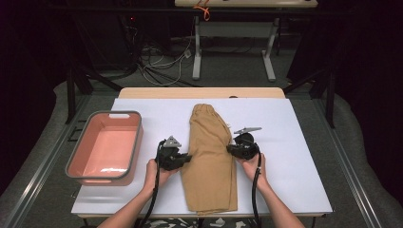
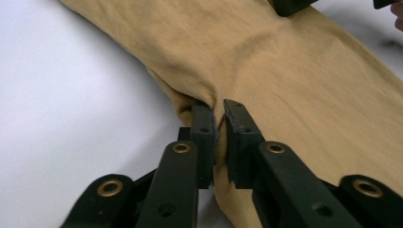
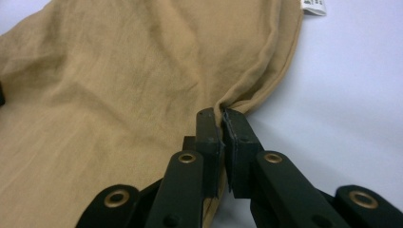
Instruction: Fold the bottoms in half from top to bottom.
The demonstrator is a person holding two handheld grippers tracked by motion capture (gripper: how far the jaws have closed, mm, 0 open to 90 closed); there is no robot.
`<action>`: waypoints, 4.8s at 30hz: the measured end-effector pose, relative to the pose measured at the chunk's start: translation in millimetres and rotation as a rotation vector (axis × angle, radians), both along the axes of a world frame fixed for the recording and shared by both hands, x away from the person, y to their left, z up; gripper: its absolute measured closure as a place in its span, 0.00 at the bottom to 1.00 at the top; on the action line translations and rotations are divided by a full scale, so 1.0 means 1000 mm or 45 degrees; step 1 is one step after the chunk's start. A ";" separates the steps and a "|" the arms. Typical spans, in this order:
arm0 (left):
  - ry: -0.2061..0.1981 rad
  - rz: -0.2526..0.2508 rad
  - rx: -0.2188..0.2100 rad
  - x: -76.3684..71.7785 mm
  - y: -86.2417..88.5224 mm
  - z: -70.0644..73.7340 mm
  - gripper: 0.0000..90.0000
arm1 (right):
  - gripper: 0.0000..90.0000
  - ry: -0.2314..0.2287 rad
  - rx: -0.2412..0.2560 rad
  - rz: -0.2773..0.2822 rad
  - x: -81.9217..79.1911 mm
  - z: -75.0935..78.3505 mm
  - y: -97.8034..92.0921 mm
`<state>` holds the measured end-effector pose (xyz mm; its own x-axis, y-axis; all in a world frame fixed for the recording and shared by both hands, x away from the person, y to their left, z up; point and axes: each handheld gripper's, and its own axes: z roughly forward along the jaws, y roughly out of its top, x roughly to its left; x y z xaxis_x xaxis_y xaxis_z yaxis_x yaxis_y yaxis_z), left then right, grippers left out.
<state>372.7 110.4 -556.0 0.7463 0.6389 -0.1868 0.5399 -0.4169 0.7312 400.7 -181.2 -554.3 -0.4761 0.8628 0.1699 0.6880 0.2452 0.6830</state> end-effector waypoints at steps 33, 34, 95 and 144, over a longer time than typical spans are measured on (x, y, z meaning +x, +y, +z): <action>-0.129 -0.102 0.060 -0.006 -0.017 0.014 0.18 | 0.19 -0.069 -0.060 0.093 0.000 0.005 -0.015; -0.120 -0.105 0.063 -0.006 -0.018 0.014 0.18 | 0.19 -0.072 -0.061 0.098 0.000 0.005 -0.015; -0.006 -0.195 0.192 0.010 -0.039 0.001 1.00 | 0.42 0.061 -0.141 -0.011 0.122 0.005 0.034; -0.019 -0.134 0.150 0.032 -0.070 0.003 0.99 | 0.93 -0.252 -0.074 0.153 0.088 0.040 0.046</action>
<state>404.3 40.2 -552.5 0.8123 0.5740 -0.1038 0.4784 -0.5538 0.6814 489.0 -135.1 -513.8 -0.5948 0.8037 0.0148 0.5058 0.3599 0.7840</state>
